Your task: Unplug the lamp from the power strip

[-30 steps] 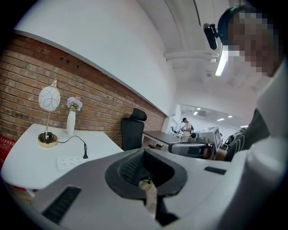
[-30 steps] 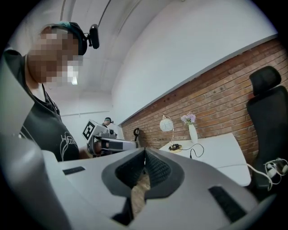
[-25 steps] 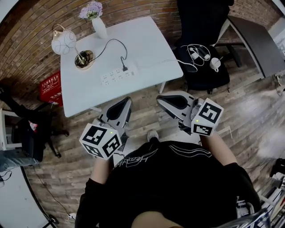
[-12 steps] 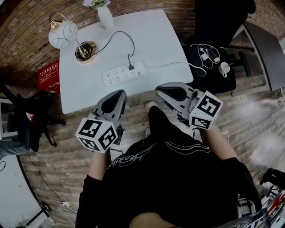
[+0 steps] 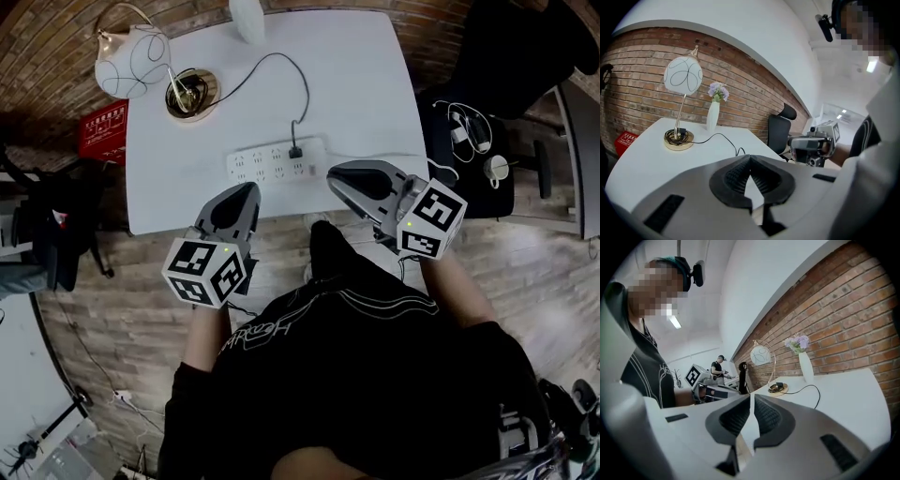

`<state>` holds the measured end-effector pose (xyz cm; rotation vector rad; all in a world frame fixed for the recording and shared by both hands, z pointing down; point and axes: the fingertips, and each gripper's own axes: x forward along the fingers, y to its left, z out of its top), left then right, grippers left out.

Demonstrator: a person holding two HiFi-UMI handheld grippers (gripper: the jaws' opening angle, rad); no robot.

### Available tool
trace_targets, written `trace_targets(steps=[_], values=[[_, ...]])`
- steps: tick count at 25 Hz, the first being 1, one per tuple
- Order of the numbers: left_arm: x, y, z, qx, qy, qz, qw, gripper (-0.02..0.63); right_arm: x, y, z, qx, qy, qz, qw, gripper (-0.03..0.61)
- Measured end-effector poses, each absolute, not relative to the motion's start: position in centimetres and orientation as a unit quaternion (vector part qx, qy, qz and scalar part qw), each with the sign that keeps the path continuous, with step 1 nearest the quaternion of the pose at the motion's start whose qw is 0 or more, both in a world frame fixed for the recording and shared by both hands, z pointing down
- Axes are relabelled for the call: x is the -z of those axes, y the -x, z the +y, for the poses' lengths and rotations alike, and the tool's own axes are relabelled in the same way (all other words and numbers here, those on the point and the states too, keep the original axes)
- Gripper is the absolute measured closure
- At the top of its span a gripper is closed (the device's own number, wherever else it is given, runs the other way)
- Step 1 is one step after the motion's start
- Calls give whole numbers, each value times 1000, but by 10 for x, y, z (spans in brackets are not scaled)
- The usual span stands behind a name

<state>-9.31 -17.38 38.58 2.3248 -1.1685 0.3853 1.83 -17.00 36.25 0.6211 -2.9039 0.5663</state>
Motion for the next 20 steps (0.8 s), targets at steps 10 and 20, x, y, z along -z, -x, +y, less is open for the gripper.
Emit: trace_targets(steps=[10,20], values=[[-472,121,-226,-219,-807,-456,305,611,-416,-8,-228,-211,-176,-956,101,578],[-523,131,-240,-295,-780,-458,309,611,-463,13,-245,-148,-114,-966,181,506]])
